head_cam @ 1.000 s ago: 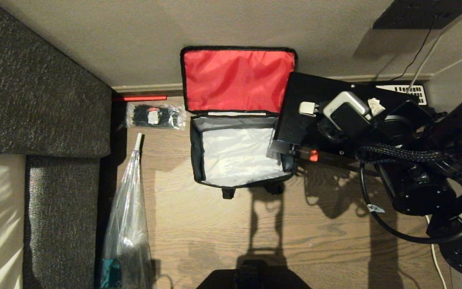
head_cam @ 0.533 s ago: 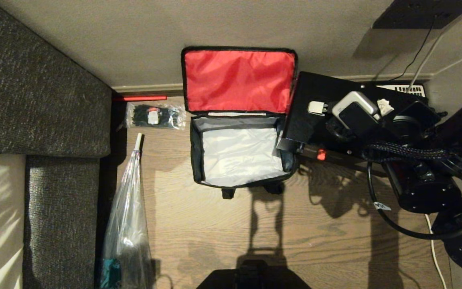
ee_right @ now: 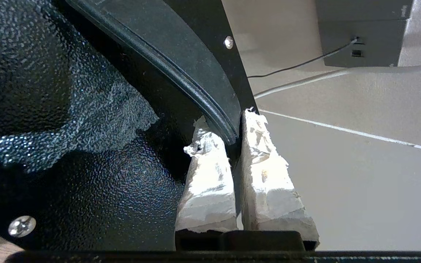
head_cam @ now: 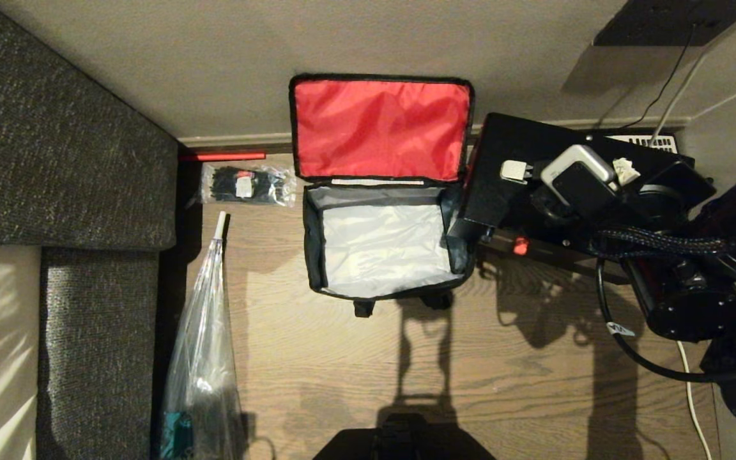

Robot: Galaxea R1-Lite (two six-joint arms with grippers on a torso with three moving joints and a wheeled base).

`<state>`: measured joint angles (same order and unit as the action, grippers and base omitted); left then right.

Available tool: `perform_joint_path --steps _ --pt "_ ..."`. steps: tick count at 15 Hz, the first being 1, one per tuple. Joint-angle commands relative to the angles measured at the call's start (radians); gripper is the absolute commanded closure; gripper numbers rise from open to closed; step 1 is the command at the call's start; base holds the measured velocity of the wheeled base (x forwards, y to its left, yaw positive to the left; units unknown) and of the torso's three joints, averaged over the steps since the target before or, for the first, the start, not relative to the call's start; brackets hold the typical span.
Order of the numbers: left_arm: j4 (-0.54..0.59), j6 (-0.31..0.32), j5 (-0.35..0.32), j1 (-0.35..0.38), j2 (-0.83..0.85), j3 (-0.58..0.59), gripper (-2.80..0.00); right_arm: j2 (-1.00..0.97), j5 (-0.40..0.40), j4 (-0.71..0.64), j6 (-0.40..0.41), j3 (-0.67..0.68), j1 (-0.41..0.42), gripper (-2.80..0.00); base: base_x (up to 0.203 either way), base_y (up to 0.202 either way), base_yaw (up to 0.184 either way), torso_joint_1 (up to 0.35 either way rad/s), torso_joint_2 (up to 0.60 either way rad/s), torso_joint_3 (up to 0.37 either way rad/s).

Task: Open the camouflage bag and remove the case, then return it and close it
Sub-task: Release the handle

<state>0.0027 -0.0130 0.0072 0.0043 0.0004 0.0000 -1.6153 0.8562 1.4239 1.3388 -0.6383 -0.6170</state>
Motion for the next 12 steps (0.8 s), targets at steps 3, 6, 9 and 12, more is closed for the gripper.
perform_joint_path --steps 3,6,9,12 --pt "0.0 -0.001 0.0 0.0 0.0 0.003 0.0 0.03 0.004 0.0 0.015 0.008 0.0 0.0 0.0 0.0 0.0 0.0 0.0 0.0" --pt "0.0 -0.001 0.0 0.0 0.0 0.003 0.0 0.043 0.004 -0.001 0.017 0.014 0.0 0.0 0.0 0.0 0.0 0.0 0.0 0.0" --pt "0.0 -0.001 0.0 0.0 0.0 0.003 0.0 0.052 0.004 0.0 0.02 0.016 0.003 0.0 0.0 0.0 0.0 0.0 0.0 0.0" --pt "0.0 -0.001 0.0 0.0 0.0 0.003 0.0 0.06 0.004 0.0 0.022 0.02 0.009 0.0 0.0 0.0 0.0 0.0 0.0 0.0"
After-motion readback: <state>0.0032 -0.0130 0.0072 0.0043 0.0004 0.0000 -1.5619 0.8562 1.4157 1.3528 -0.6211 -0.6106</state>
